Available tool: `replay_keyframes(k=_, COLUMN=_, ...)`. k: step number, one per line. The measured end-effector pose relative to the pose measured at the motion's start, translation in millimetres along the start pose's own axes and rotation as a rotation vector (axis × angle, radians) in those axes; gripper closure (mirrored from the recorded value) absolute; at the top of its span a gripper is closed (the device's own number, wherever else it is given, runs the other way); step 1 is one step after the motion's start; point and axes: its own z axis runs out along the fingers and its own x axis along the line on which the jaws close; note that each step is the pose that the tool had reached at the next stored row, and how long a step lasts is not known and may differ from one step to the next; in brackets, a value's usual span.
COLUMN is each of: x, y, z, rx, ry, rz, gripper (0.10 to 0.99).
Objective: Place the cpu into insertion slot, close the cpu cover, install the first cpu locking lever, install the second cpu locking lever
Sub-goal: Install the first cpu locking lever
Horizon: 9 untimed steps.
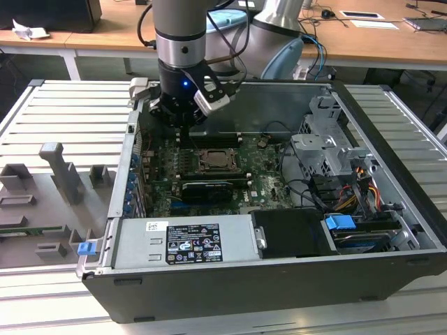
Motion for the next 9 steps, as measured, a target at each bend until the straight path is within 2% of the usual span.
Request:
replay_keyframes(k=4, x=3.9, y=1.0, z=0.1, rx=0.0, ry=-0.0011, rz=0.0, gripper=0.98)
replay_keyframes(k=9, x=6.8, y=10.2, z=1.0, rx=0.0, ry=-0.0016, rz=0.002, gripper=0.98)
